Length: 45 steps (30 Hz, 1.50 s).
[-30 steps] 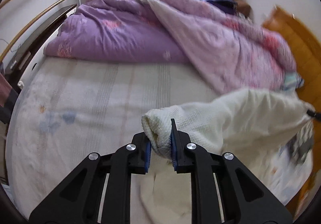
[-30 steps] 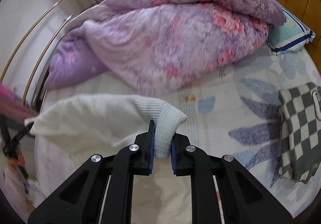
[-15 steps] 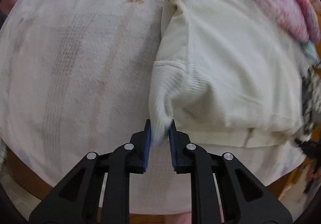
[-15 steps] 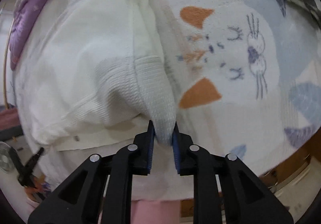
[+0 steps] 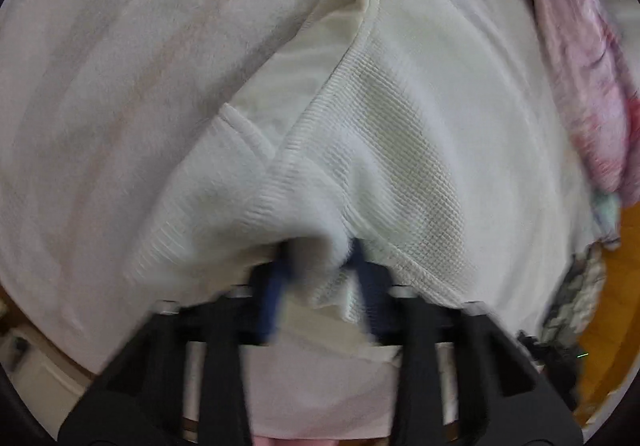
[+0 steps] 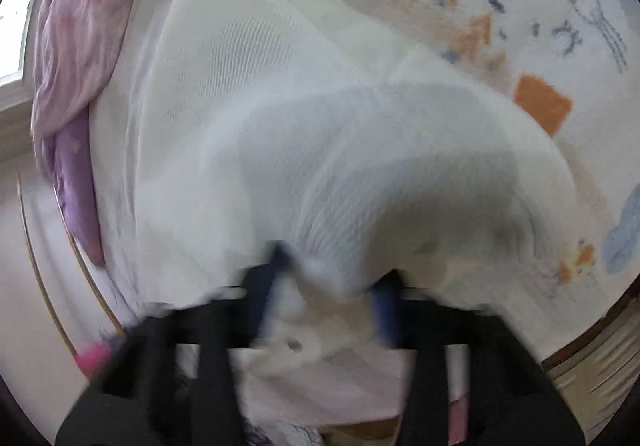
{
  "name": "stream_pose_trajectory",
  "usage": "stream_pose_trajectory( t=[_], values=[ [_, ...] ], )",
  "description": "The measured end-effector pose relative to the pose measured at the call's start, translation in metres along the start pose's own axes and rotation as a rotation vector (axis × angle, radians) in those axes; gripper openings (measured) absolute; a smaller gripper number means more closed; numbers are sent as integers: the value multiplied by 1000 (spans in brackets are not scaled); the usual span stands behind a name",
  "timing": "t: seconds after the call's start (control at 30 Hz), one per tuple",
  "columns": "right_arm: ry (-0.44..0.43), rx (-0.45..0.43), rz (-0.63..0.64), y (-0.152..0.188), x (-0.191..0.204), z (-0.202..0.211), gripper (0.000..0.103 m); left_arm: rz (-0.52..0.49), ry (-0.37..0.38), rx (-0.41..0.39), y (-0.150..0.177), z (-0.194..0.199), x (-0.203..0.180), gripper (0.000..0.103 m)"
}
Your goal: Fold large clothes
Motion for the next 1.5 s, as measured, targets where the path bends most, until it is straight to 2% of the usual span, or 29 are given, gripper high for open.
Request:
stream_pose_trajectory(
  t=[0.03, 0.17, 0.3, 0.43, 0.47, 0.53, 0.6, 0.63, 0.67, 0.73, 0.8, 0.87, 0.9, 0.93, 1.0, 1.03, 1.13, 1.17, 1.23, 1.27, 1.3, 1.33, 1.4, 1.47, 1.5],
  values=[
    [36, -5, 15, 1, 5, 1, 14, -30, -29, 17, 0, -2, -5, 10],
    [170, -1, 67, 19, 11, 8, 11, -222, -186, 37, 17, -6, -15, 7],
    [241, 1, 52, 19, -7, -17, 11, -166, -170, 96, 24, -21, 1, 6],
    [327, 21, 57, 18, -6, -31, 25, -241, -258, 119, 30, -23, -10, 8],
    [333, 26, 83, 22, -1, -25, 34, -271, -288, 121, 34, -17, -15, 10],
    [394, 29, 120, 33, 3, -8, 42, -308, -335, 138, 41, -12, -21, 9],
    [416, -4, 143, 41, 1, 15, 43, -300, -435, 184, 47, -12, -7, 7],
    [408, -28, 138, 44, -2, 31, 43, -292, -444, 199, 49, -11, -1, 7],
    [395, -60, 138, 45, -4, 46, 43, -286, -412, 214, 52, -4, 4, 7],
    [412, -122, 170, 42, 1, 64, 43, -299, -355, 192, 53, 9, 0, 7],
    [421, -147, 249, 33, 20, 63, 31, -346, -308, 123, 47, 25, -17, 8],
    [427, -97, 307, 15, 33, 46, 19, -370, -286, 34, 34, 29, -35, 8],
    [418, -74, 320, 13, 21, 46, 15, -365, -280, 20, 24, 25, -50, 8],
    [443, -49, 320, 6, 20, 33, 14, -349, -274, 24, 13, 15, -54, 7],
    [573, 28, 314, -6, 8, -1, 9, -301, -319, 108, -5, -18, -46, 4],
    [594, 40, 288, -7, 0, -9, 7, -292, -325, 138, -8, -30, -42, 3],
    [472, 59, 165, 3, -24, -2, 7, -314, -331, 145, -2, -31, -45, 3],
    [422, 53, 131, 6, -29, 5, 13, -298, -322, 166, -1, -32, -41, 3],
    [220, 50, -42, 10, -53, 22, 15, -274, -310, 194, 2, -32, -30, 3],
    [124, 52, -100, 10, -61, 26, 15, -272, -309, 197, 3, -33, -30, 3],
    [63, 54, -127, 9, -65, 26, 15, -275, -314, 193, 4, -34, -32, 3],
    [27, 50, -148, 5, -68, 25, 18, -279, -324, 191, 7, -37, -37, 3],
    [29, 35, -177, -4, -70, 20, 23, -281, -344, 187, 10, -40, -44, 3],
    [-5, 52, -218, -16, -72, 8, 34, -278, -351, 189, 10, -43, -54, 3],
    [-16, 58, -244, -19, -75, 6, 35, -278, -352, 190, 14, -43, -50, 3]
  ],
)
Point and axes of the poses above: each gripper's, at about its wrist camera, not at the fingertips, and z roughly against the way its jaws point, x to its left, y to its underside, the point moved 2 cm from there along -z, roughly the way its jaws point, and after that the axes turned 13 degrees about x, right-handed, at the moved point
